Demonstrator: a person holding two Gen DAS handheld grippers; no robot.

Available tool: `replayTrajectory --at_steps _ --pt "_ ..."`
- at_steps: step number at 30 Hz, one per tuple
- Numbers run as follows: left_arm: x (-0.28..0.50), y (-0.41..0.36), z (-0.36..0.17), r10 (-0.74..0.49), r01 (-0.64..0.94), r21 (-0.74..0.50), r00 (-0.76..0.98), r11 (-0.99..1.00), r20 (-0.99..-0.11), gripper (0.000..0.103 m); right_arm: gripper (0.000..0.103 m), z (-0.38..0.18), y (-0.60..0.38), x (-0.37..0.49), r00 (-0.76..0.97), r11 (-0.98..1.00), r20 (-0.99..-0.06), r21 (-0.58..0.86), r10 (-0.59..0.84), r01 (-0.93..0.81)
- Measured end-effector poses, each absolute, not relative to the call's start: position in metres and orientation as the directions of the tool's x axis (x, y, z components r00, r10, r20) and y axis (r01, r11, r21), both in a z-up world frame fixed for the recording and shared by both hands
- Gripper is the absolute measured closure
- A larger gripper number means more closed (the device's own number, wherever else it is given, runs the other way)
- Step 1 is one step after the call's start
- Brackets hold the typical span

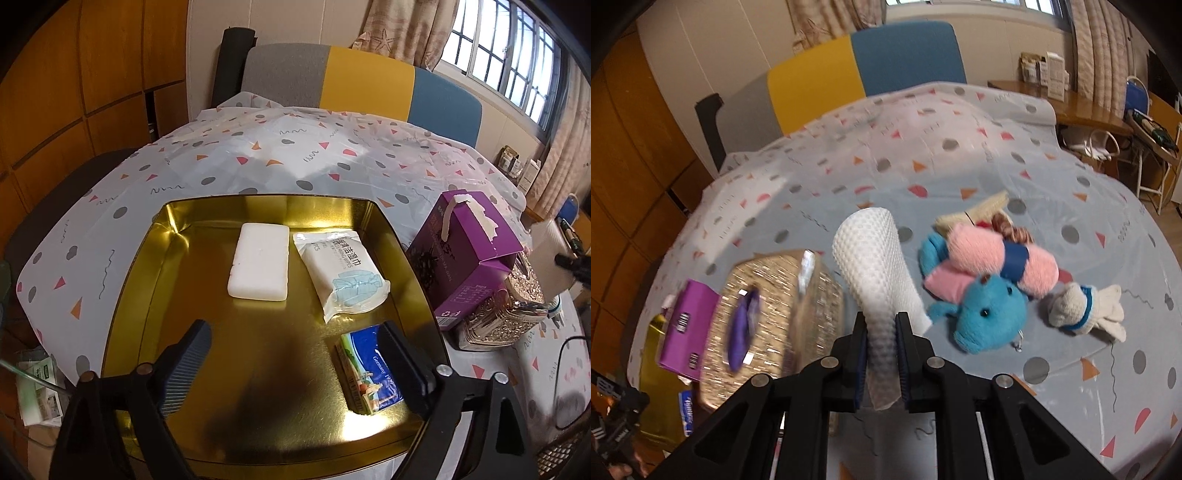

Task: Organize soft objects
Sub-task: 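Carry the white towel into the gold tray and open the right gripper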

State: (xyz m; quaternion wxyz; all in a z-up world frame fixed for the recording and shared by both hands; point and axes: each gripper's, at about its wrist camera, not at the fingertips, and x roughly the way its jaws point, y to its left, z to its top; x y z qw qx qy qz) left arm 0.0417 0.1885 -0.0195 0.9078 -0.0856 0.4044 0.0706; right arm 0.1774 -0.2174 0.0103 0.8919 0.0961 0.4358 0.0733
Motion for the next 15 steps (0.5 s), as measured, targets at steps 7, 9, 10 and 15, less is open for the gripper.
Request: replayTrajectory --at_steps 7,9,10,15 --pt "0.038 0.195 -0.016 0.078 -0.214 -0.091 0.669 0.973 -0.739 0.007 0.09 0.075 -0.185 0.155 0.701 0.955 -0.651 0.243 0.29 -0.17" --pt "0.037 0.198 -0.016 0.081 -0.221 -0.094 0.669 0.971 -0.739 0.007 0.09 0.098 -0.166 0.147 0.718 0.94 -0.607 0.24 0.34 -0.242" --pt "0.037 0.199 -0.017 0.082 -0.224 -0.095 0.668 0.97 -0.739 0.007 0.09 0.107 -0.156 0.144 0.72 0.931 -0.59 0.237 0.365 -0.277" --pt "0.033 0.207 -0.016 0.096 -0.241 -0.094 0.671 0.966 -0.735 0.007 0.09 0.137 -0.089 0.124 0.674 0.857 -0.54 0.224 0.505 -0.464"
